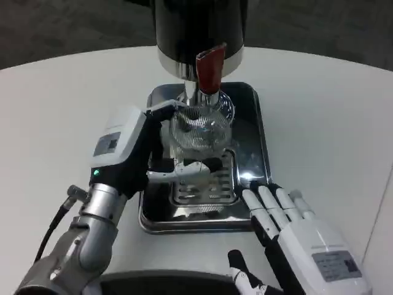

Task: Grasp the cup under the faucet to collect the drink, then remove the cup.

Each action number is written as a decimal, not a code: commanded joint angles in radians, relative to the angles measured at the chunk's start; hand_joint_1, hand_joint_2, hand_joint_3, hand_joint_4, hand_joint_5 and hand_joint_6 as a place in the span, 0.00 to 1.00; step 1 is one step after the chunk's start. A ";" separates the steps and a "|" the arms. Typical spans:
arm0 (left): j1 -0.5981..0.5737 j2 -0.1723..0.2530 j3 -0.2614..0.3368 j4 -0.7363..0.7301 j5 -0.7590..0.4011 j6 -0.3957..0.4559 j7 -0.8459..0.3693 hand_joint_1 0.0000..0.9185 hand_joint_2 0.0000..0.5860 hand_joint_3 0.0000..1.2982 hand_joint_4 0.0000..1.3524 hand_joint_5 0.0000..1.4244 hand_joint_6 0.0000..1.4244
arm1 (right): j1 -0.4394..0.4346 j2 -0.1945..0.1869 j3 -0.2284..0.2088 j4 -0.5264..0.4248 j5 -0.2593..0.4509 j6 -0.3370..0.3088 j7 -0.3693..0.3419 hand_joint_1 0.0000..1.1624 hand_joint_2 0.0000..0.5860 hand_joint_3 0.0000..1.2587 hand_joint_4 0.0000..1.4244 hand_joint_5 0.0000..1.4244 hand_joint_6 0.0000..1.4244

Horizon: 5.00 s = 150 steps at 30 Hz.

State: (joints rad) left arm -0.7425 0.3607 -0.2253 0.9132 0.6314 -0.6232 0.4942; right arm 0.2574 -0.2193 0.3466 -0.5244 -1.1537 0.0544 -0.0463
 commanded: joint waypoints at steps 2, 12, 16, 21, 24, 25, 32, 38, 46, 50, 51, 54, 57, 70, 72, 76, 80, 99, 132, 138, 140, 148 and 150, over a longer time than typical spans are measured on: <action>-0.029 -0.003 -0.022 0.015 -0.004 -0.012 0.008 0.67 0.07 0.75 0.78 0.84 0.95 | 0.007 0.003 -0.012 -0.002 0.007 0.006 0.005 0.27 0.89 0.04 0.00 0.00 0.00; -0.013 -0.001 -0.026 0.008 -0.021 0.020 -0.019 0.43 0.10 0.50 0.47 0.61 0.61 | 0.004 0.009 -0.024 0.008 0.026 0.005 0.010 0.27 0.89 0.05 0.00 0.00 0.00; -0.006 0.006 -0.025 0.005 -0.027 0.021 -0.022 0.37 0.11 0.40 0.39 0.54 0.51 | -0.001 0.012 -0.026 0.012 0.030 0.007 0.013 0.27 0.89 0.05 0.00 0.00 0.00; 0.002 0.010 -0.021 0.000 -0.030 0.010 -0.017 0.33 0.11 0.30 0.32 0.50 0.46 | -0.003 0.014 -0.027 0.014 0.034 0.007 0.014 0.27 0.88 0.05 0.00 0.00 0.00; 0.008 0.015 -0.022 -0.004 -0.036 0.004 -0.013 0.29 0.08 0.26 0.29 0.48 0.44 | -0.004 0.016 -0.024 0.015 0.034 0.007 0.014 0.27 0.88 0.05 0.00 0.00 0.01; 0.009 0.017 -0.023 -0.006 -0.036 0.004 -0.011 0.28 0.08 0.26 0.28 0.47 0.44 | -0.003 0.017 -0.023 0.015 0.035 0.008 0.015 0.27 0.88 0.05 0.00 0.00 0.01; 0.033 0.026 -0.007 -0.022 -0.070 -0.031 -0.028 0.15 0.00 0.20 0.23 0.44 0.40 | -0.005 0.021 -0.022 0.016 0.037 0.009 0.014 0.26 0.88 0.06 0.00 0.00 0.01; 0.128 0.050 0.064 -0.125 -0.192 -0.076 -0.099 0.00 0.00 0.14 0.22 0.39 0.27 | -0.004 0.027 -0.018 0.016 0.034 0.012 0.011 0.26 0.88 0.06 0.00 0.00 0.01; 0.370 0.060 0.259 -0.507 -0.623 0.045 -0.417 0.00 0.14 0.04 0.14 0.35 0.30 | 0.001 0.031 -0.016 0.008 0.031 0.031 0.034 0.26 0.88 0.06 0.00 0.00 0.01; 0.413 0.081 0.310 -0.643 -0.811 0.126 -0.611 0.00 0.17 0.00 0.00 0.16 0.15 | 0.001 0.031 -0.015 -0.001 0.029 0.035 0.035 0.26 0.88 0.06 0.00 0.00 0.01; 0.410 0.095 0.317 -0.661 -0.866 0.142 -0.687 0.00 0.18 0.00 0.00 0.10 0.10 | 0.002 0.031 -0.014 -0.003 0.029 0.035 0.035 0.26 0.88 0.06 0.00 0.00 0.01; 0.397 0.124 0.337 -0.709 -0.990 0.188 -0.862 0.00 0.19 0.00 0.00 0.00 0.00 | 0.005 0.033 -0.009 -0.011 0.025 0.038 0.037 0.26 0.88 0.06 0.00 0.00 0.01; 0.394 0.131 0.367 -0.774 -1.050 0.230 -0.947 0.00 0.22 0.00 0.00 0.00 0.00 | 0.012 0.036 -0.005 -0.021 0.020 0.040 0.037 0.26 0.88 0.06 0.00 0.00 0.01; 0.261 0.183 0.448 -1.035 -1.142 0.405 -1.058 0.00 0.23 0.00 0.00 0.00 0.00 | 0.058 0.052 -0.003 -0.068 0.002 0.046 0.037 0.26 0.87 0.06 0.00 0.00 0.01; 0.229 0.184 0.444 -1.025 -1.137 0.421 -1.071 0.00 0.23 0.00 0.00 0.00 0.00 | 0.064 0.051 -0.008 -0.074 0.003 0.044 0.036 0.26 0.87 0.06 0.00 0.00 0.01; 0.168 0.176 0.418 -0.968 -1.140 0.488 -1.110 0.00 0.21 0.00 0.00 0.00 0.00 | 0.078 0.051 -0.015 -0.087 0.004 0.043 0.034 0.26 0.87 0.06 0.00 0.00 0.01; 0.108 0.157 0.379 -0.906 -1.131 0.546 -1.154 0.00 0.20 0.00 0.00 0.00 0.00 | 0.091 0.053 -0.018 -0.093 0.005 0.042 0.032 0.26 0.87 0.06 0.00 0.00 0.01; 0.021 0.068 0.278 -0.738 -0.988 0.516 -1.244 0.00 0.19 0.00 0.00 0.00 0.00 | 0.116 0.070 -0.033 -0.106 0.011 0.045 0.027 0.26 0.87 0.06 0.00 0.00 0.02; 0.056 0.206 0.199 -0.739 -0.621 0.024 -1.220 0.00 0.24 0.00 0.00 0.03 0.02 | 0.080 0.112 -0.005 -0.053 0.024 0.043 0.003 0.25 0.80 0.01 0.00 0.00 0.07; 0.055 0.228 0.197 -0.706 -0.619 -0.038 -1.212 0.00 0.24 0.00 0.00 0.03 0.02 | 0.024 0.153 -0.008 -0.022 0.066 0.068 0.009 0.26 0.68 0.00 0.00 0.00 0.08; 0.061 0.227 0.198 -0.707 -0.627 -0.041 -1.208 0.00 0.24 0.00 0.00 0.03 0.02 | -0.013 0.181 -0.014 0.002 0.097 0.086 0.009 0.27 0.65 0.00 0.00 0.00 0.08; 0.070 0.227 0.198 -0.709 -0.631 -0.037 -1.200 0.00 0.20 0.00 0.00 0.03 0.02 | -0.158 0.225 -0.047 0.097 0.194 0.140 0.016 0.29 0.55 0.00 0.00 0.00 0.07; 0.072 0.229 0.195 -0.714 -0.633 -0.029 -1.204 0.00 0.19 0.00 0.00 0.03 0.01 | -0.196 0.226 -0.052 0.122 0.212 0.149 0.015 0.29 0.55 0.00 0.00 0.00 0.07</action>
State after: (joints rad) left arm -0.6970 0.5759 -0.0141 0.2065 0.0044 -0.6452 -0.6988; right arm 0.1003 -0.0013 0.3042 -0.4330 -0.9681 0.1847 -0.0303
